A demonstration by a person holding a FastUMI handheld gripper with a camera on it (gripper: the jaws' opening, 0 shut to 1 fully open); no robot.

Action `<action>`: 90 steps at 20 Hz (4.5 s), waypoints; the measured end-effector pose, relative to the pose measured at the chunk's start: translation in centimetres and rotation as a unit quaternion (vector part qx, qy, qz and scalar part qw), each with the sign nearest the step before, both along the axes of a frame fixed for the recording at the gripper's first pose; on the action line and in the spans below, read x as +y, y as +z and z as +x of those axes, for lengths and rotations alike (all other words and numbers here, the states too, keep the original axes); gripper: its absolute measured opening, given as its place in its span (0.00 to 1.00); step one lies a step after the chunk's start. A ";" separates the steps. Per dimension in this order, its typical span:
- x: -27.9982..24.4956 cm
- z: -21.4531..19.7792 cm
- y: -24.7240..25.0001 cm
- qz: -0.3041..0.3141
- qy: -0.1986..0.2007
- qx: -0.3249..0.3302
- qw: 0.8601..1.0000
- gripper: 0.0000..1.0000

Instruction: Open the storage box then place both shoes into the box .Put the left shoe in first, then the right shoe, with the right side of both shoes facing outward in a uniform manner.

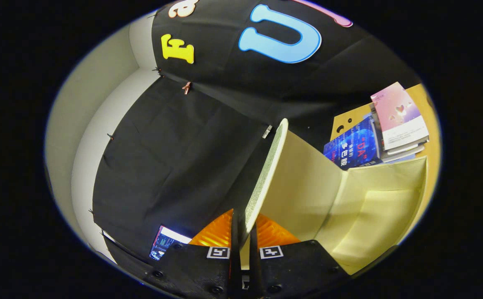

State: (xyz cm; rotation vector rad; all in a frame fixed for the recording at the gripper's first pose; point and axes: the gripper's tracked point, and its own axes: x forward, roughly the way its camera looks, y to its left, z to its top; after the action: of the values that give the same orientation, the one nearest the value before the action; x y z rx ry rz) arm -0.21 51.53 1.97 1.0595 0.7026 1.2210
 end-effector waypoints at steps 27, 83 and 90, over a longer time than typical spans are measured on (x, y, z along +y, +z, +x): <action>22.9 -1.7 -10.0 -0.306 -0.013 0.011 0.952 0.38; -33.5 -0.7 -40.9 -0.619 -0.130 -0.081 0.770 0.30; -34.1 -0.8 -40.0 -0.620 -0.160 -0.050 0.766 0.06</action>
State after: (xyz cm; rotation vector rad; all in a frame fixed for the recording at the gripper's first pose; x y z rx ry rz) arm -1.04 17.40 -37.99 -0.0347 0.9632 0.2920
